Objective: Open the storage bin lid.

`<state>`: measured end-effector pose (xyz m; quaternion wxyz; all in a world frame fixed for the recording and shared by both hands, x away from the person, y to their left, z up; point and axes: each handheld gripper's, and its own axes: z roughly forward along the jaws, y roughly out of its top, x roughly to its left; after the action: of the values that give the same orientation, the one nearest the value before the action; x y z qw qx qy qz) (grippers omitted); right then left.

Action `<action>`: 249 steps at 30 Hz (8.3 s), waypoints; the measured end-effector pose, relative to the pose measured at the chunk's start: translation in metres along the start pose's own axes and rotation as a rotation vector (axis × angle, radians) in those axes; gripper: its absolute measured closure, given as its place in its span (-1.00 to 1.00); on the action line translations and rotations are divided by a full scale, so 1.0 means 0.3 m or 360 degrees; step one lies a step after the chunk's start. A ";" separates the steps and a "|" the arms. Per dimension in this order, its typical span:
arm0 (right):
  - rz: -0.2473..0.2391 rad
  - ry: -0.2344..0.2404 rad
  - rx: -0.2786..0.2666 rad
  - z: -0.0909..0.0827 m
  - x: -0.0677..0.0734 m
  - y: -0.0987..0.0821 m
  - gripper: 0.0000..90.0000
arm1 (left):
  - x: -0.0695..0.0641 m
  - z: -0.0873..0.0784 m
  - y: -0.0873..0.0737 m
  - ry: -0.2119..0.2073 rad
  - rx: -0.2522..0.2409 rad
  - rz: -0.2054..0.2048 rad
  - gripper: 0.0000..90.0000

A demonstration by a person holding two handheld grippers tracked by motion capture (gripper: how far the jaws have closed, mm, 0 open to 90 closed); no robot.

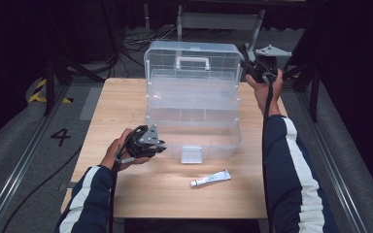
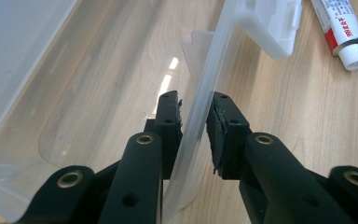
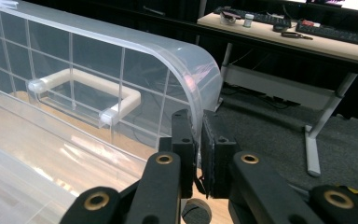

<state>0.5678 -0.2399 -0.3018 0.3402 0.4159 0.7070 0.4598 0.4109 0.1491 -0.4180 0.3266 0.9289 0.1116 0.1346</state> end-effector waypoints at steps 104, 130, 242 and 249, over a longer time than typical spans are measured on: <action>0.0091 0.0056 0.0627 0.472 -0.153 -0.083 0.85 | -0.005 0.005 -0.010 0.0006 -0.0055 -0.0025 0.62; 0.0001 0.0065 0.0529 0.345 -0.161 -0.064 0.81 | -0.008 0.010 -0.007 0.0012 -0.0052 -0.0035 0.60; -0.0970 0.1210 0.0804 -0.339 0.601 -0.611 0.11 | -0.115 -0.158 -0.112 0.0425 -0.0084 -0.0303 -0.45; -0.1011 0.1243 0.0869 -0.313 0.624 -0.621 0.10 | -0.132 -0.131 -0.227 0.0350 -0.0058 -0.0414 -0.45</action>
<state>0.3566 -0.1488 -0.4616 0.0555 0.0550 0.9637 0.2553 0.3529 0.2121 -0.4389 0.3438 0.8802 0.2634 0.1941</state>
